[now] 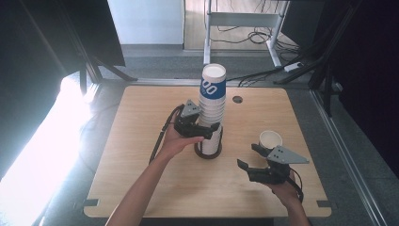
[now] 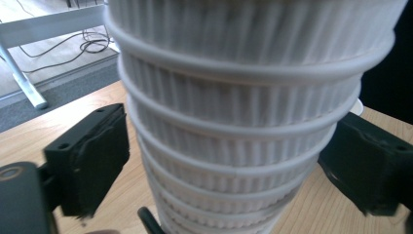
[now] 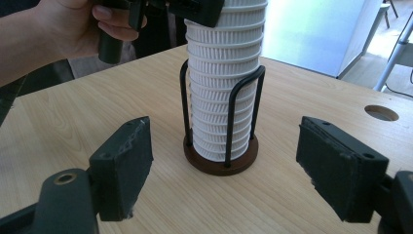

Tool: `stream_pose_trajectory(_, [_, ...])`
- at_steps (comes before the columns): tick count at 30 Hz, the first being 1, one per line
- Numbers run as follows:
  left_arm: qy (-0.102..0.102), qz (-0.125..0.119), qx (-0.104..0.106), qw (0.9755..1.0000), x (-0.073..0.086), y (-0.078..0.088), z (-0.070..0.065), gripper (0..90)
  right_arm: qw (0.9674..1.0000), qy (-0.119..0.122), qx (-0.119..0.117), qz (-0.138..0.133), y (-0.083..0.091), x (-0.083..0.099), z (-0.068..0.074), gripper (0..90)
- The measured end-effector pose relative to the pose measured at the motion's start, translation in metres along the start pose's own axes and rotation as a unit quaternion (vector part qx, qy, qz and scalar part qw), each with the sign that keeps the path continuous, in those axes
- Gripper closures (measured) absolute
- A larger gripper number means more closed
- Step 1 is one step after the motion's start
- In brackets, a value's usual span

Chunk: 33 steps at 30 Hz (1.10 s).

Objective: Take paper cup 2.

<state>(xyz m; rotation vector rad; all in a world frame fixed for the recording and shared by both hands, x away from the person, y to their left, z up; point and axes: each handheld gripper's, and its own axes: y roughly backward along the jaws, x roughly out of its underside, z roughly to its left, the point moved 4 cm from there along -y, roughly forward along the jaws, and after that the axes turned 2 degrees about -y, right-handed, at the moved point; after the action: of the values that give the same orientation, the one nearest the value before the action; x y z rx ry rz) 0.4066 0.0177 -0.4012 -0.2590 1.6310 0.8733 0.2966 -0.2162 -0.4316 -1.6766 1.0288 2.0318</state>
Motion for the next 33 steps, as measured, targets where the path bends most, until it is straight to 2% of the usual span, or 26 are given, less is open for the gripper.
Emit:
stream_pose_trajectory(4, [-0.013, -0.002, -0.001, 0.9999, 0.000, -0.001, -0.003, 12.7, 1.0000, 0.002, 0.000, 0.001, -0.001, 0.000, 0.000, 21.0])
stream_pose_trajectory(9, [-0.014, -0.001, -0.002, 0.9999, 0.000, 0.000, -0.002, 13.0, 1.0000, 0.000, -0.001, 0.004, -0.002, 0.002, -0.001, 21.1])
stream_pose_trajectory(22, [-0.016, 0.000, 0.002, 0.9999, 0.000, 0.001, -0.002, 13.2, 0.9993, -0.017, -0.032, -0.002, -0.006, 0.003, -0.010, 22.1])
stream_pose_trajectory(28, [-0.017, 0.003, 0.002, 0.9999, 0.000, 0.001, -0.001, 13.2, 0.9988, -0.016, -0.045, -0.013, -0.005, -0.013, -0.020, 22.8])
stream_pose_trajectory(33, [-0.016, 0.005, 0.002, 0.9999, 0.000, 0.001, -0.002, 13.2, 0.9981, -0.013, -0.058, -0.013, -0.006, -0.035, -0.029, 23.2])
